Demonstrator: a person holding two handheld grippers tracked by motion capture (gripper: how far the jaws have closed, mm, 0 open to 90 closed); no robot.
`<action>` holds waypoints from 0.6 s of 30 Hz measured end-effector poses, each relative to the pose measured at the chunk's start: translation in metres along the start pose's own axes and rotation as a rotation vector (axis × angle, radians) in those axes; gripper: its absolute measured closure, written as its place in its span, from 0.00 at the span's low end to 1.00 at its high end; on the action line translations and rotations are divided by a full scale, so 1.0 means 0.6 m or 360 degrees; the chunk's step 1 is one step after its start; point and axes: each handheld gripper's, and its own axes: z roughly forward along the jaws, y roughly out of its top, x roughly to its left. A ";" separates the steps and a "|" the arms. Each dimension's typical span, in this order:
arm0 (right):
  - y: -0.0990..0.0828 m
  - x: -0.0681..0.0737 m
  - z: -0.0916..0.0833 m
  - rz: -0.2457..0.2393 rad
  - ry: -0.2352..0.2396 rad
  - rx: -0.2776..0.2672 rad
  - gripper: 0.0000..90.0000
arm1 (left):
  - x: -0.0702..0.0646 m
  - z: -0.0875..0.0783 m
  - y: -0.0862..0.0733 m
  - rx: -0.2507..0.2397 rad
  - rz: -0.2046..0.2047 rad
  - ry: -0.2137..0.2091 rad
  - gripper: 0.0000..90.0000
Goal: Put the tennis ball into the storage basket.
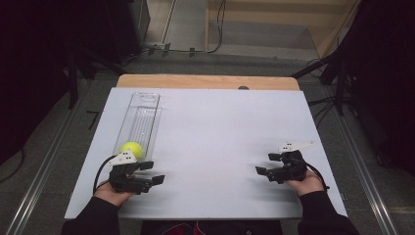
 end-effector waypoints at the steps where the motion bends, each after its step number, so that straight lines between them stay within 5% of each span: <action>1: 0.000 0.000 0.001 0.0003 0.0002 -0.0003 0.20 | 0.000 0.000 0.000 0.0001 -0.0002 -0.0002 0.27; 18: 0.001 0.002 0.001 -0.0010 0.0008 -0.0003 0.20 | 0.001 0.000 -0.001 -0.0001 -0.0009 0.0001 0.27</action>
